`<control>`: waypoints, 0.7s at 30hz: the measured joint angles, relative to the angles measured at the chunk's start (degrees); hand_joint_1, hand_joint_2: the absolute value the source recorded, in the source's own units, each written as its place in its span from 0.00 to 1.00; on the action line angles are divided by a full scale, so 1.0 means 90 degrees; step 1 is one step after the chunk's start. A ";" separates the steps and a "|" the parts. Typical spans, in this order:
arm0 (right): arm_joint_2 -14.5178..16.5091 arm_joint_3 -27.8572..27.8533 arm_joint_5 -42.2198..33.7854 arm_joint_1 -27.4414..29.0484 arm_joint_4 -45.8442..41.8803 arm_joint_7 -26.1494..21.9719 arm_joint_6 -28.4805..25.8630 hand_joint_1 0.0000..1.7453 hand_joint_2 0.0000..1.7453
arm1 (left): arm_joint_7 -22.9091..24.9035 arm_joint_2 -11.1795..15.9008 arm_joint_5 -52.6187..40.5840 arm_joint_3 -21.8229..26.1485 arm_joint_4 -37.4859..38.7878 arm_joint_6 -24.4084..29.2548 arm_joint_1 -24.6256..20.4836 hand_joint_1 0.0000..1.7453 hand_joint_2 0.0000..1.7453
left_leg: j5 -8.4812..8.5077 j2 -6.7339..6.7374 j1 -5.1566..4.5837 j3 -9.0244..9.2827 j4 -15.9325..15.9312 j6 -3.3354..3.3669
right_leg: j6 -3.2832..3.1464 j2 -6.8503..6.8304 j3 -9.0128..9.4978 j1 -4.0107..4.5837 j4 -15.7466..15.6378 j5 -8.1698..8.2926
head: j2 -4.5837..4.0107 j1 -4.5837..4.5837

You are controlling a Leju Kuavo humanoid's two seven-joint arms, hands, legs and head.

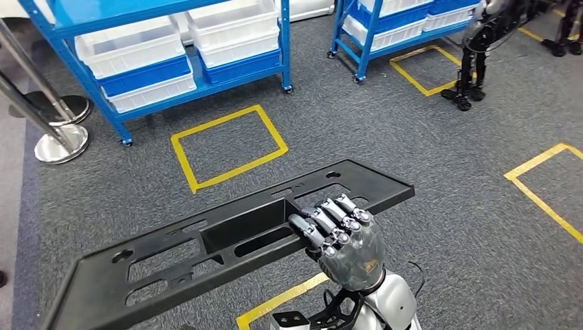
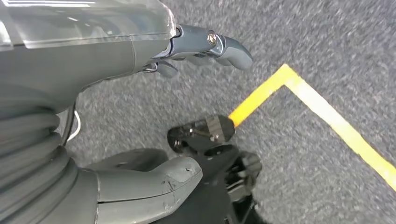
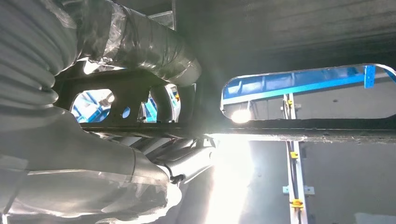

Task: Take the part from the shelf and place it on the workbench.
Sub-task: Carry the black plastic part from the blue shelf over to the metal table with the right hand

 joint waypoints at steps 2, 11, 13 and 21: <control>-0.0002 -0.0001 0.0001 0.0006 -0.0011 -0.0007 0.0000 1.00 1.00 | -0.0011 -0.0002 0.0001 0.0008 0.0000 0.0004 0.0003 0.00 1.00 | 0.0049 0.0186 -0.0016 0.0007 -0.0064 0.0061 | 0.0032 -0.0374 -0.0263 0.0021 0.0585 -0.0377 | 0.0000 0.0006; 0.0001 -0.0047 -0.0044 0.0103 -0.0093 -0.0146 0.0000 1.00 1.00 | -0.0050 -0.0006 -0.0008 0.0046 0.0000 -0.0003 -0.0007 0.00 1.00 | -0.0084 0.0874 -0.0080 -0.0047 0.0111 -0.0070 | -0.0005 -0.0992 0.0277 0.0024 -0.0145 -0.0109 | 0.0000 0.0008; 0.0006 -0.0061 -0.0067 0.0111 -0.0117 -0.0158 0.0000 1.00 1.00 | -0.0053 -0.0011 -0.0008 0.0049 0.0000 -0.0003 -0.0014 0.00 1.00 | -0.0106 0.0967 -0.0078 -0.0026 0.0113 -0.0137 | -0.0084 -0.0850 0.0263 0.0036 -0.0156 -0.0076 | 0.0000 0.0008; 0.0059 -0.0071 -0.0135 0.0132 -0.0151 -0.0177 0.0002 1.00 1.00 | -0.0070 -0.0016 -0.0016 0.0051 0.0001 0.0021 0.0020 0.00 1.00 | -0.0838 0.0312 0.0000 -0.0752 0.1758 -0.0274 | -0.0233 -0.0299 0.0232 0.0001 -0.0192 0.0011 | 0.0000 0.0007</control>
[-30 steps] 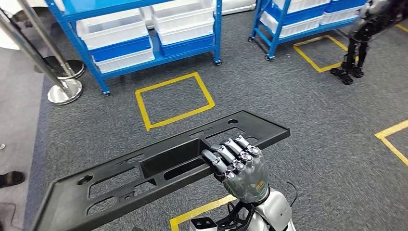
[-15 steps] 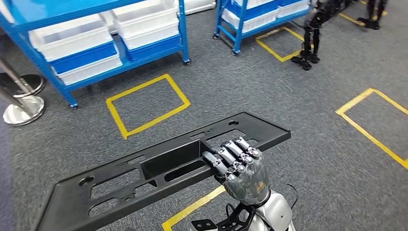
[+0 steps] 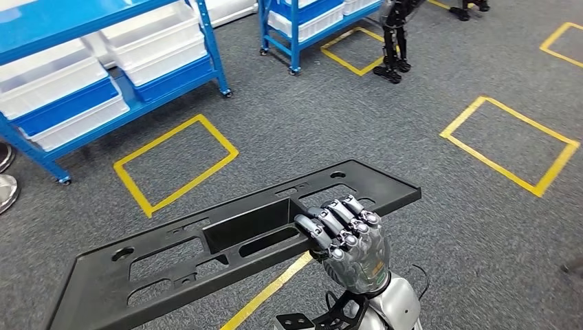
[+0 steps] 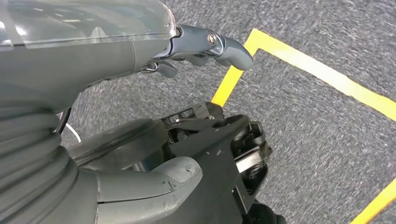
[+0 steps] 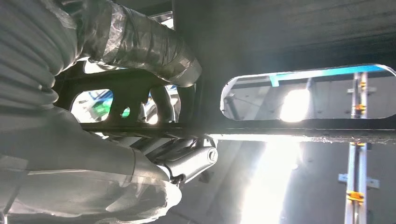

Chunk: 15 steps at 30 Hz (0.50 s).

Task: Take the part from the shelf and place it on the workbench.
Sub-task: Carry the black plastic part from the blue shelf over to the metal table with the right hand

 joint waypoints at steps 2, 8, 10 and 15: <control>0.0002 0.0000 -0.0006 0.0003 0.0000 -0.0003 0.0000 1.00 1.00 | -0.0005 0.0001 -0.0001 0.0000 0.0000 0.0006 -0.0001 0.00 1.00 | 0.0450 -0.0162 0.0008 0.0310 -0.0707 0.0038 | 0.0006 0.0164 -0.0003 -0.0005 0.0024 0.0003 | 0.0000 0.0000; 0.0022 -0.0001 0.0026 0.0020 -0.0005 -0.0001 -0.0001 1.00 1.00 | -0.0011 0.0005 -0.0018 0.0007 -0.0001 0.0018 -0.0009 0.00 1.00 | 0.0778 -0.0363 0.0010 0.0704 -0.1658 0.0190 | 0.0217 0.0456 -0.0137 -0.0024 0.0033 0.0086 | 0.0000 0.0001; 0.0022 -0.0001 0.0041 0.0028 -0.0013 0.0004 -0.0002 1.00 1.00 | -0.0023 0.0001 -0.0010 0.0007 0.0000 0.0001 -0.0019 0.00 1.00 | 0.0847 -0.0200 0.0031 0.0709 -0.1745 0.0276 | 0.0261 0.0143 -0.0276 0.0005 0.0313 -0.0134 | 0.0000 0.0006; 0.0022 -0.0001 0.0049 0.0053 -0.0017 0.0012 -0.0001 1.00 1.00 | -0.0035 0.0005 0.0001 0.0010 0.0000 -0.0012 0.0013 0.00 1.00 | 0.0846 0.0257 -0.0004 0.0683 -0.1749 0.0316 | 0.0328 -0.0274 -0.0809 -0.0020 0.1616 -0.0692 | 0.0000 0.0008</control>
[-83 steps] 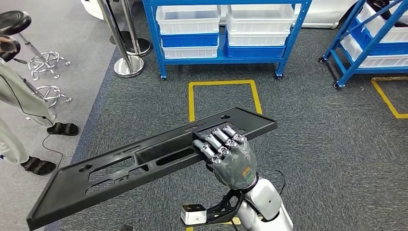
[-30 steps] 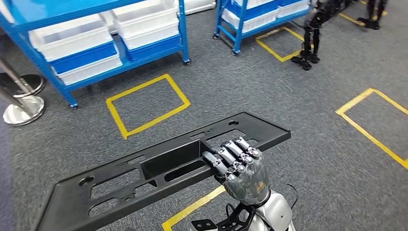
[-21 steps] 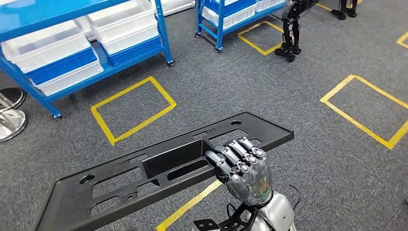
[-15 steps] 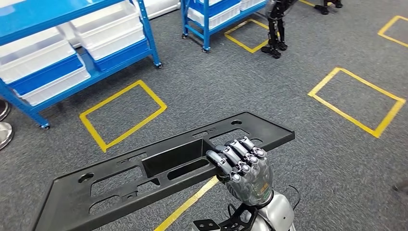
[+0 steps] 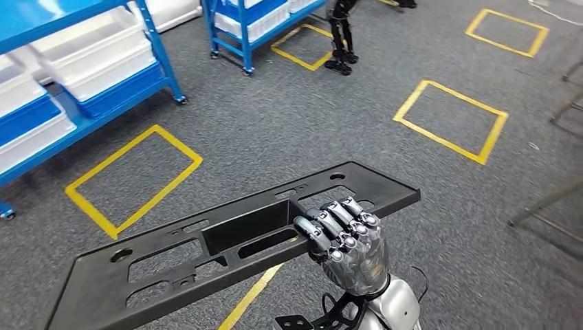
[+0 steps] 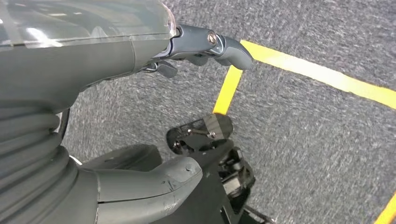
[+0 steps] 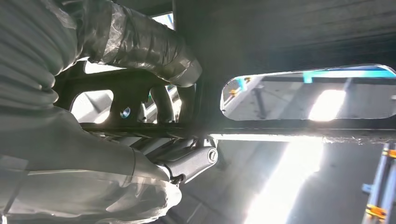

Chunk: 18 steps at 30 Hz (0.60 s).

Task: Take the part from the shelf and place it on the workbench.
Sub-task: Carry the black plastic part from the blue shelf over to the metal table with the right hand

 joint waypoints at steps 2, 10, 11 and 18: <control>0.0001 -0.0001 0.0000 0.0007 -0.0002 0.0001 0.0001 1.00 1.00 | -0.0002 -0.0001 -0.0001 0.0000 0.0000 0.0000 -0.0014 0.00 1.00 | -0.0029 0.0148 -0.0002 0.0007 0.0028 -0.0025 | -0.0007 -0.0172 0.0407 -0.0004 -0.0681 0.0366 | 0.0000 0.0001; 0.0005 -0.0002 -0.0008 0.0033 -0.0095 0.0002 -0.0001 1.00 1.00 | -0.0024 -0.0002 -0.0035 0.0002 -0.0001 0.0001 -0.0056 0.00 1.00 | -0.0375 0.0197 -0.0013 -0.0063 0.0405 -0.0263 | -0.0262 -0.0197 0.0854 0.0048 -0.1658 0.0659 | 0.0000 -0.0003; 0.0007 -0.0002 -0.0008 0.0035 -0.0104 0.0002 -0.0001 1.00 1.00 | -0.0026 -0.0002 -0.0036 0.0002 -0.0002 0.0003 -0.0054 0.00 1.00 | -0.0575 0.0004 0.0004 -0.0201 0.0724 -0.0289 | -0.0288 -0.0127 0.0856 0.0031 -0.1667 0.0671 | 0.0000 -0.0004; 0.0007 -0.0004 0.0026 0.0076 -0.0113 0.0005 0.0001 1.00 1.00 | -0.0038 0.0001 -0.0036 0.0004 0.0000 0.0014 -0.0002 0.00 1.00 | -0.0294 -0.0481 0.0033 -0.0281 0.0821 -0.0291 | -0.0299 0.0483 0.0839 0.0028 -0.1595 0.0676 | 0.0000 -0.0004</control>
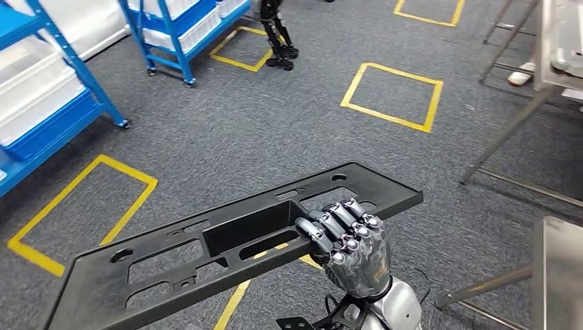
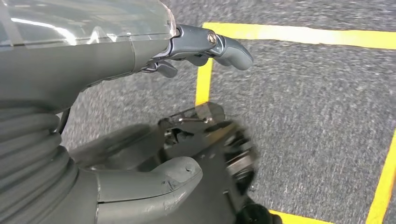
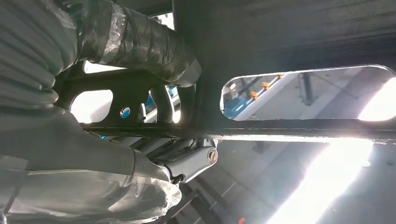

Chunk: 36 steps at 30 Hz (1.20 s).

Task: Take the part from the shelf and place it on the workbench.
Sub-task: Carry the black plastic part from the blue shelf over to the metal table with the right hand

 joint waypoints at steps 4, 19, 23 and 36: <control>-0.0001 -0.0002 0.0032 0.0014 -0.0019 0.0013 -0.0002 1.00 1.00 | -0.0021 0.0005 0.0027 0.0018 -0.0001 -0.0002 -0.0008 0.00 1.00 | 0.0144 -0.0217 -0.0003 0.0274 -0.0640 0.0079 | 0.0148 0.0279 -0.0100 -0.0015 0.0026 0.0054 | 0.0000 0.0001; -0.0090 -0.0005 0.0086 0.0017 -0.0064 0.0216 -0.0002 1.00 1.00 | -0.0086 0.0004 0.0057 0.0076 -0.0001 -0.0014 -0.0007 0.00 1.00 | 0.0118 0.0891 -0.0087 0.0348 -0.0707 0.0138 | 0.0164 -0.0962 -0.0034 0.0097 0.0000 -0.0027 | 0.0000 0.0029; -0.0109 -0.0004 0.0084 0.0005 -0.0066 0.0261 -0.0002 1.00 1.00 | -0.0095 0.0007 0.0058 0.0092 -0.0001 -0.0015 -0.0028 0.00 1.00 | -0.0275 0.0542 -0.0039 0.0175 -0.0210 0.0022 | 0.0014 -0.0665 -0.0013 0.0008 -0.0091 0.0046 | 0.0000 0.0027; -0.0136 -0.0004 0.0079 0.0000 -0.0066 0.0285 -0.0001 1.00 1.00 | -0.0089 0.0006 0.0057 0.0131 -0.0001 -0.0019 0.0003 0.00 1.00 | 0.0176 -0.0107 0.0027 0.0226 -0.0615 0.0155 | 0.0234 0.0220 -0.0187 -0.0015 0.0076 0.0078 | 0.0000 0.0028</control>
